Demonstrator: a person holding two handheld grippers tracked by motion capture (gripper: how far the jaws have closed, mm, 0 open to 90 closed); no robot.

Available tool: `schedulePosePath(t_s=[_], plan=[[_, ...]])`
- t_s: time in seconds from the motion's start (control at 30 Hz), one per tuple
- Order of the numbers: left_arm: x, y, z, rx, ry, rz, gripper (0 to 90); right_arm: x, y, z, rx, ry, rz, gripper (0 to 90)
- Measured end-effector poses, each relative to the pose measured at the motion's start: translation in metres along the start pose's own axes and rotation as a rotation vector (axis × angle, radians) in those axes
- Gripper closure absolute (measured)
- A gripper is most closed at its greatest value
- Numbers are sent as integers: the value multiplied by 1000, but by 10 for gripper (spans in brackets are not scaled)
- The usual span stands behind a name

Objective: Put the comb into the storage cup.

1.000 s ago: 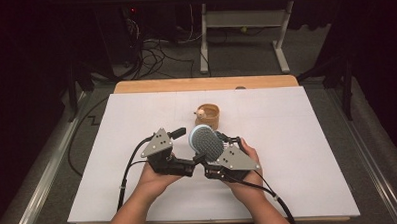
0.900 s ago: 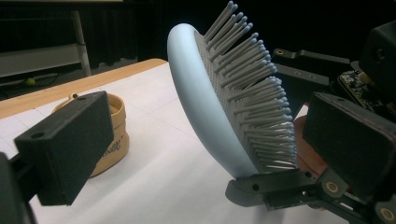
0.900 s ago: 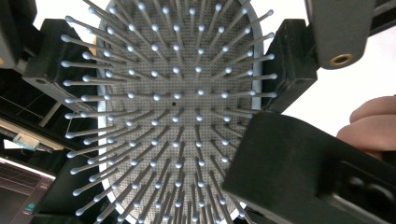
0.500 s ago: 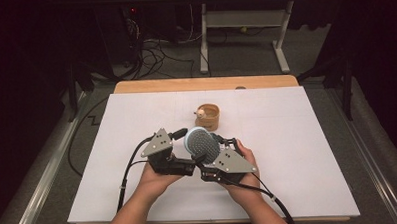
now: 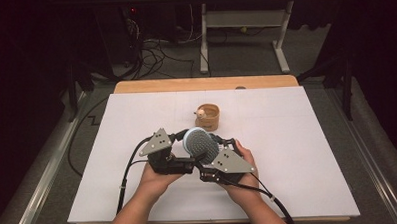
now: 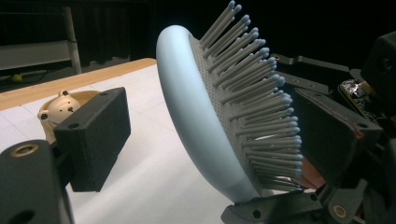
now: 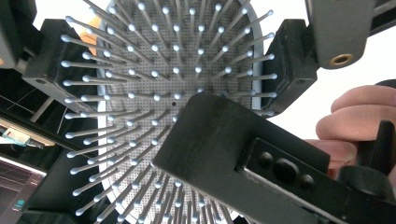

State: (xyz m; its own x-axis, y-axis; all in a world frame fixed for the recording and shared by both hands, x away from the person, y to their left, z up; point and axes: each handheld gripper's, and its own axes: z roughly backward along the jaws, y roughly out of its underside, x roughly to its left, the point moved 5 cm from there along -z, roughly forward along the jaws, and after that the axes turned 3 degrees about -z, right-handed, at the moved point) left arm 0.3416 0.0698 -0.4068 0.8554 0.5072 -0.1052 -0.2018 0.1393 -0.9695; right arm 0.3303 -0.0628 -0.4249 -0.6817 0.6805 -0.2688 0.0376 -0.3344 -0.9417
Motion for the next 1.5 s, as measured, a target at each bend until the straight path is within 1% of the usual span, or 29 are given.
schedulePosePath(t_s=[0.17, 0.4, 0.67, 0.7, 0.77, 0.83, 0.93, 1.07, 1.37, 1.43, 1.5], plan=[[0, 1, 0, 2, 15, 15, 171, 1, 0, 0, 4, 1, 2, 206], [-1, 1, 0, 7, 22, 12, 195, 2, 0, -1, 3, 0, 9, 206], [-3, 1, 1, 1, 36, -23, 308, 2, 0, -2, 7, 4, 11, 206], [-4, 1, 1, 1, 33, -29, 320, 2, 0, -2, 8, 6, 12, 206], [-4, 1, 1, 0, 32, -31, 323, 2, 1, -2, 9, 7, 13, 206], [-5, 1, 0, 0, 33, -34, 345, 2, 1, -2, 9, 7, 12, 206], [-4, 1, 1, 2, 36, -28, 353, 2, 1, -2, 10, 8, 9, 206], [-4, 1, 2, 3, 43, -8, 375, 2, 1, -3, 11, 8, 12, 206], [-1, 2, 2, 14, 50, 8, 413, 3, 3, -5, 22, 11, 17, 206], [-1, 2, 3, 10, 48, 6, 426, 4, 3, -5, 24, 12, 19, 206], [-1, 2, 4, 14, 44, 12, 438, 4, 2, -5, 24, 12, 22, 206]])
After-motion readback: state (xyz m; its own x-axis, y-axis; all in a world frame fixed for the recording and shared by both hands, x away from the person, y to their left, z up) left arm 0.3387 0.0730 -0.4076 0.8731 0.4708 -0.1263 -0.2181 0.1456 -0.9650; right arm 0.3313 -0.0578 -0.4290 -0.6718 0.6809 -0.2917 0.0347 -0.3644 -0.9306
